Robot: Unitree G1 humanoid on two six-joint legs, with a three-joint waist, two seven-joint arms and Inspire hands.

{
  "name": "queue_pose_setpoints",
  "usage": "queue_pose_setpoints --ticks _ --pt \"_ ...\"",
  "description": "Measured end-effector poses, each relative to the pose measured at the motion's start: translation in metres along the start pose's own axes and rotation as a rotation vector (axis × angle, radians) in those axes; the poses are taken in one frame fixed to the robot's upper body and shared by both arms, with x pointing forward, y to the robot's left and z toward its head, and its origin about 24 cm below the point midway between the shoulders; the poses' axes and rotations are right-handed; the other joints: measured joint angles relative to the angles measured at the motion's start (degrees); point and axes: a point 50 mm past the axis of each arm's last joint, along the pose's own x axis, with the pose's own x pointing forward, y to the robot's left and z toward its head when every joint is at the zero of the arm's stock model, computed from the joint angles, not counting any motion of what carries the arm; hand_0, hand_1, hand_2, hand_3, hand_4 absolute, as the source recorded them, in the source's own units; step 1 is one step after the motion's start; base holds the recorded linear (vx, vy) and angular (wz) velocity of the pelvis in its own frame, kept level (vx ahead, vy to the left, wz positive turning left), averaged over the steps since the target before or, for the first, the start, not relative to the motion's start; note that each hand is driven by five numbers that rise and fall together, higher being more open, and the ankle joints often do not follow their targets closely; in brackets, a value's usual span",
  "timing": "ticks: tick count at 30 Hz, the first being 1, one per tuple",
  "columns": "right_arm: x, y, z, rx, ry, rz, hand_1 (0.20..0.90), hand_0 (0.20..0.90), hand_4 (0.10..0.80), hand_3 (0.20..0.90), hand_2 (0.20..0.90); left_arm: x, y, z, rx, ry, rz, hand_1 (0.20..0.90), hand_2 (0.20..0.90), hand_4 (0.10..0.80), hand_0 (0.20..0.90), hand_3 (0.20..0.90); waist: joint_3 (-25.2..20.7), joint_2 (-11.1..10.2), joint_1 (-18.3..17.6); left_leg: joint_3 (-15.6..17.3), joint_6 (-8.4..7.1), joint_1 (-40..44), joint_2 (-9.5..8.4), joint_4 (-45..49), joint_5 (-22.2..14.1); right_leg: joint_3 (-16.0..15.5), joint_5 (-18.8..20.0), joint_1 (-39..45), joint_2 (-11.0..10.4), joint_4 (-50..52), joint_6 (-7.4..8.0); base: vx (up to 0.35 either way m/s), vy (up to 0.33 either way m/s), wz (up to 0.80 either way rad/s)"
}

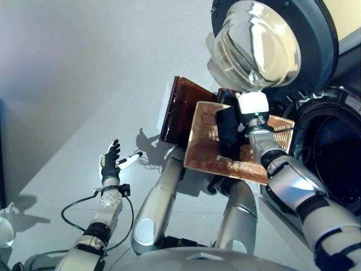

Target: Pick up the clothes and place them into the washing machine

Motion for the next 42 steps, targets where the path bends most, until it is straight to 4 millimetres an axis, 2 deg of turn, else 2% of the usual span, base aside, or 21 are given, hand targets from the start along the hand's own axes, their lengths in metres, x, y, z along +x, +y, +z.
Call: queue_pose_setpoints --ticks 5,12,16,19,21,38,39,42 --pt "-0.011 0.015 0.016 0.073 -0.009 0.023 0.900 0.900 0.800 0.900 0.900 -0.001 0.000 -0.002 0.004 0.007 -0.003 0.900 0.900 0.800 0.900 0.900 -0.09 -0.23 -0.46 0.25 0.30 1.42 0.51 -0.98 -0.33 0.10 0.31 1.39 0.31 -1.38 0.52 0.008 -0.007 -0.05" --pt "-0.032 0.041 0.035 0.214 0.001 0.084 0.900 0.900 0.800 0.900 0.900 -0.003 0.000 -0.007 0.010 0.024 -0.004 0.900 0.900 0.800 0.900 0.900 -0.12 -0.43 -1.28 0.30 0.26 3.71 0.74 -2.40 0.01 -0.07 0.62 3.66 0.74 -2.84 0.44 0.000 0.000 0.00" --pt "-0.041 0.050 0.041 0.518 0.149 0.107 0.900 0.900 0.800 0.900 0.900 -0.007 0.001 -0.012 0.021 0.040 -0.008 0.900 0.900 0.800 0.900 0.900 -0.43 -1.02 -1.56 0.60 0.33 5.79 1.22 -3.70 0.23 -0.04 1.11 5.65 1.27 -4.59 0.59 0.027 0.018 -0.05" --pt "-0.046 0.056 0.045 0.630 0.204 0.127 0.900 0.900 0.800 0.900 0.900 -0.010 0.003 -0.017 0.036 0.055 -0.008 0.900 0.900 0.800 0.900 0.900 -0.94 -1.92 -1.63 0.67 0.43 6.67 1.44 -4.18 0.17 -0.29 1.36 6.90 1.39 -5.68 0.84 0.002 0.004 -0.02" --pt "-0.050 0.061 0.043 0.632 0.215 0.140 0.900 0.900 0.800 0.900 0.900 -0.011 0.003 -0.018 0.041 0.057 -0.010 0.900 0.900 0.800 0.900 0.900 -1.16 -2.35 -1.62 0.66 0.46 6.66 1.42 -4.17 0.13 -0.32 1.36 6.95 1.35 -5.72 0.85 0.000 0.000 0.00" --pt "-0.049 0.059 0.040 0.650 0.234 0.129 0.900 0.900 0.800 0.900 0.900 -0.012 0.005 -0.023 0.066 0.084 -0.006 0.900 0.900 0.800 0.900 0.900 -1.63 -2.26 -1.32 1.04 0.53 6.72 1.56 -4.88 0.09 -0.20 1.45 6.96 1.44 -6.38 0.97 0.033 0.007 0.00" --pt "-0.051 0.062 0.041 0.657 0.235 0.135 0.900 0.900 0.800 0.900 0.900 -0.013 0.005 -0.024 0.067 0.088 -0.004 0.900 0.900 0.800 0.900 0.900 -1.65 -2.30 -1.29 1.04 0.67 7.53 1.62 -4.98 -0.02 -0.25 1.74 7.85 1.55 -6.86 0.67 0.033 0.010 -0.02" --pt "-0.062 0.071 0.046 0.687 0.232 0.159 0.900 0.900 0.800 0.900 0.900 -0.016 0.006 -0.030 0.074 0.110 0.002 0.900 0.900 0.800 0.900 0.900 -3.33 -2.49 -1.66 1.23 0.94 9.32 2.02 -5.57 -0.52 -0.06 2.13 10.08 2.21 -9.02 1.12 0.047 0.024 -0.11"
